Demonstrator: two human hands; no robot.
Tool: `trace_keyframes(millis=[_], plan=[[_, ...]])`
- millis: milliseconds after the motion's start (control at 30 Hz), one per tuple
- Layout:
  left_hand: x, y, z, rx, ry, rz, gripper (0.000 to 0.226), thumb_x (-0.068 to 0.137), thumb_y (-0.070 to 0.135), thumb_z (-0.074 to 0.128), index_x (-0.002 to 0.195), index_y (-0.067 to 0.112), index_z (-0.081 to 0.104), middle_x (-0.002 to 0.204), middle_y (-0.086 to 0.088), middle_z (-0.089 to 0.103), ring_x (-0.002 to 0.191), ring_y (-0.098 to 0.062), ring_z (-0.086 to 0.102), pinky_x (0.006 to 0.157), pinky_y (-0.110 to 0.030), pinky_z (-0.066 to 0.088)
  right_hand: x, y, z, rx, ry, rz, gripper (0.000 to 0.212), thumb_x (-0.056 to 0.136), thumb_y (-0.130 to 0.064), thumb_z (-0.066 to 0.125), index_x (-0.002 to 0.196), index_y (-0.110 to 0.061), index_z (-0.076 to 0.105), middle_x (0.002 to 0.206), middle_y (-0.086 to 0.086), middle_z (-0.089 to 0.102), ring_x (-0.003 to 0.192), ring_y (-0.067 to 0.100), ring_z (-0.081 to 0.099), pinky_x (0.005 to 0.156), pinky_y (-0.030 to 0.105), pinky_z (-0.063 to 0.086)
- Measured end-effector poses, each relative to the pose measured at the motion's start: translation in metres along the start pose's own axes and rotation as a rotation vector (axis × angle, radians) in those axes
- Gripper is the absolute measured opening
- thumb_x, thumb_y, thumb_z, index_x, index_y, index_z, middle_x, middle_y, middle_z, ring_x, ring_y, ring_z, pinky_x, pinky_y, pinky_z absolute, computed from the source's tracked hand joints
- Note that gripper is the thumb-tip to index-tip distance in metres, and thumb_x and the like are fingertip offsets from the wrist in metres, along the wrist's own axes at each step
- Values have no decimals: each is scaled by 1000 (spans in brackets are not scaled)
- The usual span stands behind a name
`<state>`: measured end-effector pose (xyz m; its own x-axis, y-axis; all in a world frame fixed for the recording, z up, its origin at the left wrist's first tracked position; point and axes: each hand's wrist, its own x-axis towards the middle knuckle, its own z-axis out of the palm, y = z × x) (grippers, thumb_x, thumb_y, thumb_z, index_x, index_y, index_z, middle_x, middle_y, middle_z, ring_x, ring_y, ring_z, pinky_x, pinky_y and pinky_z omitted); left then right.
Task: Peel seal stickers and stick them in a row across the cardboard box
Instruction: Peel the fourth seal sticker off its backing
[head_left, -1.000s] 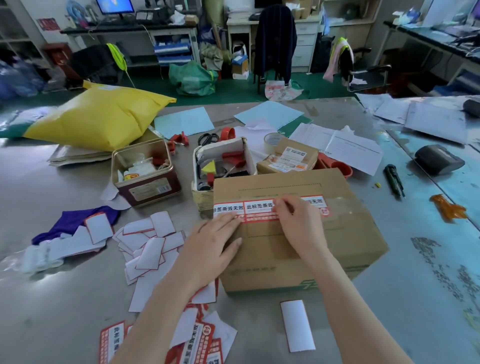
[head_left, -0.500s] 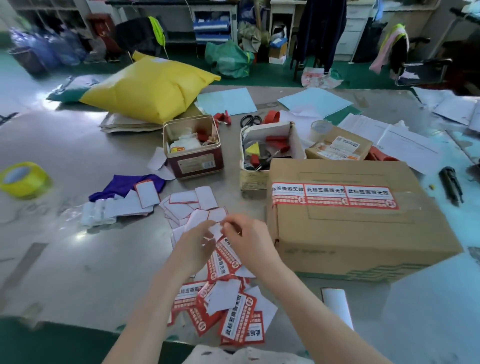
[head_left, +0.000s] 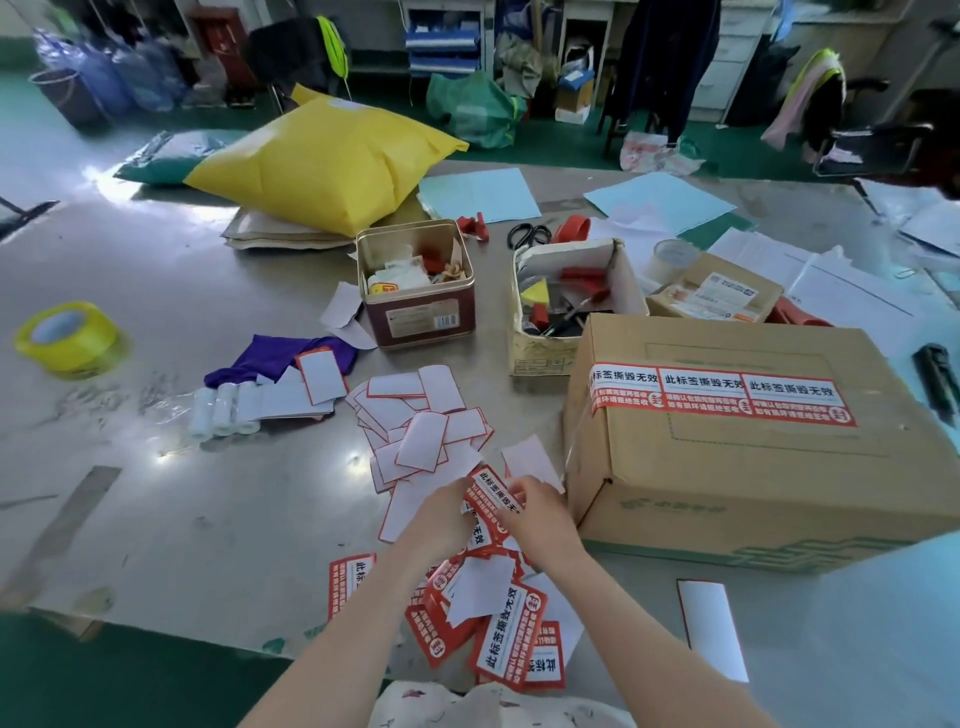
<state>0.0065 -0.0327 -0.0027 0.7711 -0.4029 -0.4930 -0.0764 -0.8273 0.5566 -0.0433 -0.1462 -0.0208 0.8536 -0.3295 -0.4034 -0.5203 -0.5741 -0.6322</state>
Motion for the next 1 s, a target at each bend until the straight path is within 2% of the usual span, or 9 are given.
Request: trace_keyframes(millis=[133, 267, 467, 667, 867, 1000], plan=[[10, -3, -4, -33, -28, -10, 42, 93, 5, 41, 135, 13, 37, 133, -10, 54, 116, -24, 56, 84, -25, 45, 5, 0, 6, -49, 27, 26, 41, 83, -38, 64, 116, -16, 52, 111, 6, 56, 96, 18, 60, 81, 35, 54], [19, -11, -9, -100, -49, -50, 52, 94, 10, 43, 143, 14, 26, 142, -9, 46, 122, -24, 52, 91, -31, 47, 16, 1, 14, -117, -5, 80, 52, 77, -42, 67, 119, -21, 45, 112, 5, 54, 97, 20, 60, 80, 41, 56], [33, -22, -16, -135, -119, -90, 55, 94, 21, 49, 144, 15, 27, 138, -7, 49, 113, -20, 59, 87, -29, 51, 30, 0, 19, -206, -50, 125, 58, 79, -39, 69, 125, -19, 40, 119, 8, 54, 105, 22, 59, 86, 40, 55], [38, -22, -19, -106, -142, -93, 51, 95, 23, 47, 142, 14, 31, 139, -7, 49, 116, -21, 57, 88, -29, 49, 32, 3, 24, -180, -57, 171, 56, 84, -31, 65, 129, -17, 35, 123, 14, 42, 109, 26, 55, 90, 39, 53], [40, -24, -18, -130, -149, -107, 49, 95, 24, 48, 140, 13, 34, 135, -6, 53, 114, -19, 58, 83, -26, 48, 36, 6, 25, -177, -74, 181, 60, 78, -33, 72, 125, -18, 38, 121, 10, 55, 108, 24, 59, 86, 39, 55], [41, -26, -17, -138, -145, -108, 48, 95, 23, 47, 140, 13, 35, 134, -6, 54, 113, -19, 58, 83, -25, 47, 36, 4, 25, -179, -81, 219, 60, 76, -32, 74, 123, -19, 39, 122, 11, 48, 106, 25, 58, 87, 40, 55]])
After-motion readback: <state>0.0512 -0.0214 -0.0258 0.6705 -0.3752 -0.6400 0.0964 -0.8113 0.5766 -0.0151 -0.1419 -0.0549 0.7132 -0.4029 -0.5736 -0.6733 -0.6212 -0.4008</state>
